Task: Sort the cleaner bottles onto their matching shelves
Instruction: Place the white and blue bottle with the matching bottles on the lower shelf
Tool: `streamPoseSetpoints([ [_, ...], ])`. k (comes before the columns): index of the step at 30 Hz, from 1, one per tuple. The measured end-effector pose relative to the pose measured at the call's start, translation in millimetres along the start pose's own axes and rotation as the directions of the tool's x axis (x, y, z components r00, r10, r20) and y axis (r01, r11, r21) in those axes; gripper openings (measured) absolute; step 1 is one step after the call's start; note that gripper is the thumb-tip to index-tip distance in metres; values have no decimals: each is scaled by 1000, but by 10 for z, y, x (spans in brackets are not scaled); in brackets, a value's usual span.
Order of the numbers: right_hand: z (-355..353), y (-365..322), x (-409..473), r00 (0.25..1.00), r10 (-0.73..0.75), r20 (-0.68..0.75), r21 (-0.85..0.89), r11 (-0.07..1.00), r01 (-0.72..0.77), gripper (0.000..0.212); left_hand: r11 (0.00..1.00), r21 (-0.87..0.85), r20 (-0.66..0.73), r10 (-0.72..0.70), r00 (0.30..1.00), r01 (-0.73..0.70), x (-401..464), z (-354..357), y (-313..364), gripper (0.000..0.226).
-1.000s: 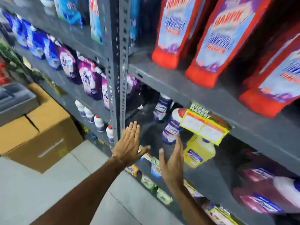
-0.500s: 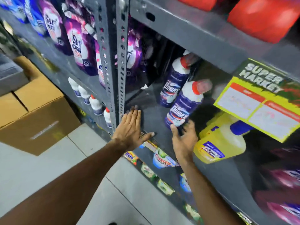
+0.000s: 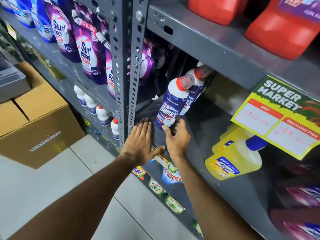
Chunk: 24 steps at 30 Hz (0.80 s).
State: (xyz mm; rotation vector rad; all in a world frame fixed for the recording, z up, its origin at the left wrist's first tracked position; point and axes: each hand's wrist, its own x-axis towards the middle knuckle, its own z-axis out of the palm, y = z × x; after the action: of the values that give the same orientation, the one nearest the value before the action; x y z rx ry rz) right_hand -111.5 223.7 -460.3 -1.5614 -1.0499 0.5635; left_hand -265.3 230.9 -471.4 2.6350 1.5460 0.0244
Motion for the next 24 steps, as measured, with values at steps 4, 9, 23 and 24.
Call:
streamPoseSetpoints([
  [4, -7, 25, 17, 1000, 12, 23, 0, 1000, -12, 48, 1000, -5, 7, -9, 1000, 9, -5, -10, 2, 113],
  [9, 4, 43, -3, 1000, 23, 2, -9, 1000, -23, 50, 1000, 6, 30, -16, 999, 15, 0, -10, 8, 113],
  [23, -34, 38, -105, 999, 45, -16, 41, 998, -44, 75, 999, 24, 46, -23, 999, 22, 10, -52, 13, 114],
  [24, -57, 1, -129, 999, 12, -34, -4, 1000, -12, 77, 999, 21, 67, -25, 997, 24, 16, -79, 8, 114],
])
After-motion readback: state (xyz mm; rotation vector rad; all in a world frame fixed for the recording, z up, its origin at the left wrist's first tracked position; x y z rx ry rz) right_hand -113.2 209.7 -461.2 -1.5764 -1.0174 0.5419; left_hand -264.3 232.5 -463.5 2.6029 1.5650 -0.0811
